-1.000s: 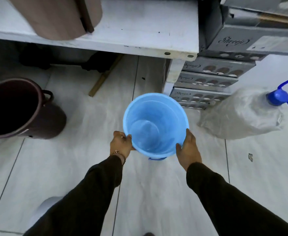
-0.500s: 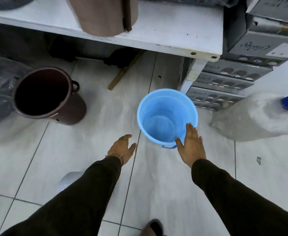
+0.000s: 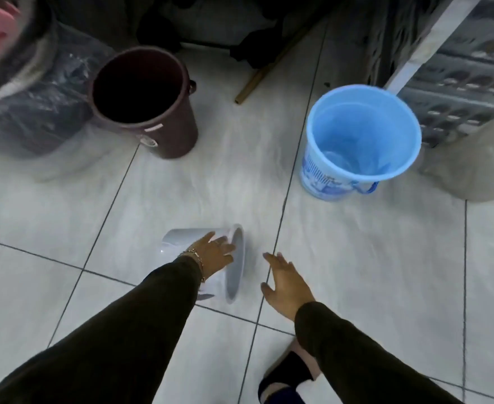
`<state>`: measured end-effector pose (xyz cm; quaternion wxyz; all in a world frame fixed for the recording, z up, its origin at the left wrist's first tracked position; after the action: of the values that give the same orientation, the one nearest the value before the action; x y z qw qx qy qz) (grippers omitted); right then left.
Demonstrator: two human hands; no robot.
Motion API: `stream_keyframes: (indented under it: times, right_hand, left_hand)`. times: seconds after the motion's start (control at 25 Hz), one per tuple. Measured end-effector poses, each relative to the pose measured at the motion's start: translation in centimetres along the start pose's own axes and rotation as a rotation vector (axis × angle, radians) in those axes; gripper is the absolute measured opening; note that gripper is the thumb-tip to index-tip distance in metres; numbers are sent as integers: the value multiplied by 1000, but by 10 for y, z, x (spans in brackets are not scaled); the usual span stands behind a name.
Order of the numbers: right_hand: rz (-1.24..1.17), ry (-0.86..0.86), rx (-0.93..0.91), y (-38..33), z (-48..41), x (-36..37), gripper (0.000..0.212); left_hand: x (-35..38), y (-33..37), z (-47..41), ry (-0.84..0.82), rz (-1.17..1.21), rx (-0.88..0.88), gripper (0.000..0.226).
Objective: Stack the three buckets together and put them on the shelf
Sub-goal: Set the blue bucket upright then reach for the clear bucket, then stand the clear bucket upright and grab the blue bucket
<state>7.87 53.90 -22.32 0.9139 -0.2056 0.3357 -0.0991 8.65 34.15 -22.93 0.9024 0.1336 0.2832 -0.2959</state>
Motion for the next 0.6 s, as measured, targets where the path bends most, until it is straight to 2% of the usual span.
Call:
stream_keyframes:
  times: [0.08, 0.16, 0.24, 0.32, 0.4, 0.44, 0.52, 0.6]
  right_hand:
    - [-83, -161, 52, -17, -4, 69, 67]
    - [-280, -235, 98, -41, -6, 113, 60]
    - [-394, -177, 73, -61, -10, 128, 41]
    - [-352, -26, -2, -72, -14, 120, 26]
    - [-142, 110, -146, -80, -15, 92, 22]
    - [40, 156, -251, -84, -18, 78, 23]
    - [478, 200, -441, -88, -26, 61, 27]
    - [776, 203, -498, -84, -32, 56, 27]
  left_hand:
    - [19, -2, 0, 119, -90, 17, 42]
    - [25, -4, 5, 310, -244, 81, 31]
    - [21, -13, 25, 408, -348, 106, 14]
    - [29, -29, 47, 416, -188, 15, 14]
    - [40, -41, 64, 419, -36, -67, 25]
    - [44, -44, 71, 437, -10, -105, 30]
    - [56, -41, 73, 425, 45, -135, 38]
    - [73, -26, 58, 365, 140, -158, 40]
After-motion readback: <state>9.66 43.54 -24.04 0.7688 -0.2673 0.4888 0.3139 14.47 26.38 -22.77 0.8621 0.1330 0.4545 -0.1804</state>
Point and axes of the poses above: each hand's wrist, its own z-axis away from the middle knuckle, its own x-axis out of the palm, y = z × x, the point moved 3 cm from there along -z, towards the middle knuckle, and after that the axes turned 11 degrees about x, right-handed, at the moved point
